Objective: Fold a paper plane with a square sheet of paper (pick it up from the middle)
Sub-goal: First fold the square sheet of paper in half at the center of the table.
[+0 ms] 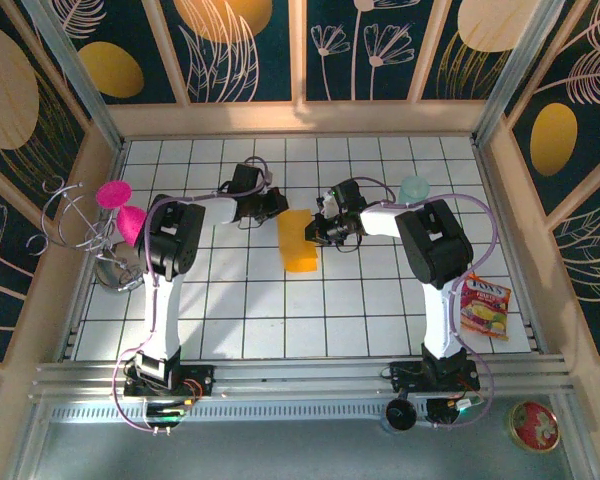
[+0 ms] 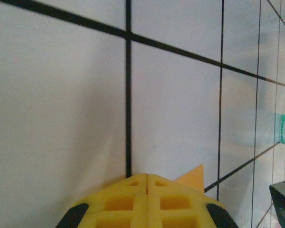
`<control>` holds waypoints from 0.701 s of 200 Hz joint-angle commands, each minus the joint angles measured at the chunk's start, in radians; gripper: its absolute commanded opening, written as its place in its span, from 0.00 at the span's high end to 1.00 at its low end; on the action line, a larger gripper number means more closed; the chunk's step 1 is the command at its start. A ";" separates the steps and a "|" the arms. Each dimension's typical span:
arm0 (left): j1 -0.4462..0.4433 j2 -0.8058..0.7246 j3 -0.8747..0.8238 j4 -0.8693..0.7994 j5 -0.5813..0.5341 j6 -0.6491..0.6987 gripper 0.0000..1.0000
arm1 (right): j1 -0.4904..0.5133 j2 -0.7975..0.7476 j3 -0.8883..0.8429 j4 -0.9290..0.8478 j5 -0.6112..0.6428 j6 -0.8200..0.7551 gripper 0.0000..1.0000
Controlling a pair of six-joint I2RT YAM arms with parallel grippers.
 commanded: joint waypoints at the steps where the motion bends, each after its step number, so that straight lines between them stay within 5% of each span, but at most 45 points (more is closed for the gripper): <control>1: 0.074 0.041 0.041 -0.092 -0.123 0.067 1.00 | -0.044 0.186 -0.112 -0.219 0.423 -0.060 1.00; 57: 0.053 -0.176 -0.050 -0.052 -0.059 0.019 1.00 | -0.044 0.184 -0.114 -0.215 0.419 -0.057 1.00; 140: -0.151 -0.308 -0.392 0.092 0.060 -0.132 1.00 | -0.042 0.192 -0.120 -0.204 0.412 -0.049 1.00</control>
